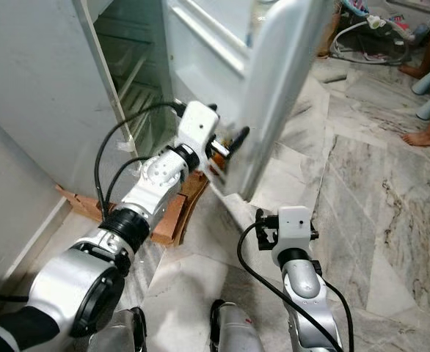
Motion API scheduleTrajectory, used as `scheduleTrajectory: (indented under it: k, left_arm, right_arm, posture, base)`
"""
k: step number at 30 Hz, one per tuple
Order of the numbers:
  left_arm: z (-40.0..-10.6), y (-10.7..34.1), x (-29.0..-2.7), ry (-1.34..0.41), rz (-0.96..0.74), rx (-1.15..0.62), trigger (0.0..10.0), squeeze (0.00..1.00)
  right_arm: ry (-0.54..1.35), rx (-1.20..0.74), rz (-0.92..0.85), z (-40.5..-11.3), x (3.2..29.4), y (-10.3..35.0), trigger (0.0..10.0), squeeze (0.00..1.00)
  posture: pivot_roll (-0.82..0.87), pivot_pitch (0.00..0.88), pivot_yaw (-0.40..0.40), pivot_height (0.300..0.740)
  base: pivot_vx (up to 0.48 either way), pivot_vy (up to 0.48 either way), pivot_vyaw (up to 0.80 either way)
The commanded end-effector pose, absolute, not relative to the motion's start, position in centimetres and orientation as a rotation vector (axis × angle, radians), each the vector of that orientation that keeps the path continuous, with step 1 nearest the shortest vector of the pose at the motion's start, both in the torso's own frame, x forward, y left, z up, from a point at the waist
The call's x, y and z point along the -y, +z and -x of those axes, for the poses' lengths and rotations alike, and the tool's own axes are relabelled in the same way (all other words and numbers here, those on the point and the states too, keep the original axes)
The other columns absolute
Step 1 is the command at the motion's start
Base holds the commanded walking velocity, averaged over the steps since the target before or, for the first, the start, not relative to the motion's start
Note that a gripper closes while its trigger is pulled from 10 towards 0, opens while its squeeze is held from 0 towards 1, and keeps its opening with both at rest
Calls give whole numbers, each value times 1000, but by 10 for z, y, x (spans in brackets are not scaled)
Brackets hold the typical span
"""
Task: Restocking fridge
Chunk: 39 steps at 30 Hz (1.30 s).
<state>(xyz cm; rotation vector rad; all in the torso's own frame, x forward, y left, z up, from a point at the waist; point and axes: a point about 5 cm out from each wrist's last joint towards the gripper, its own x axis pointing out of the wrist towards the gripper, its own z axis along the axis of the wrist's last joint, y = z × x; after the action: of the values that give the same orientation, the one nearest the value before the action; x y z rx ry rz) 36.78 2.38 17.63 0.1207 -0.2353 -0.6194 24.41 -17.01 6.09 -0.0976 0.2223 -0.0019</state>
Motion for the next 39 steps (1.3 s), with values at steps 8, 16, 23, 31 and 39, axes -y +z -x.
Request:
scheduleTrajectory:
  k: [8,16,23,31,39]
  left_arm:
    - [-339,128,-100,-426,-158,185,10000,0]
    - [-307,96,-156,-239,-170,73,10000,0]
    - [-294,97,-172,-178,-198,46,10000,0]
    - [-278,91,-171,-168,-195,0,10000,0]
    - [-278,87,-156,-197,-167,-26,10000,0]
  right_arm:
    - [5,-221,89,-247,169,59,10000,0]
    - [27,-201,80,-258,162,61,10000,0]
    - [50,-169,73,-268,155,67,10000,0]
    - [77,-143,87,-269,158,70,10000,0]
    - [48,-165,53,-271,162,65,10000,0]
  posture:
    - [8,136,-45,740]
    - [41,109,-41,740]
    - [64,132,-42,740]
    - [60,143,-52,740]
    - [45,130,-59,740]
  base:
    - [140,-191,-212]
    - [315,-355,0]
    - [324,-351,0]
    - [330,-345,0]
    - [336,-339,0]
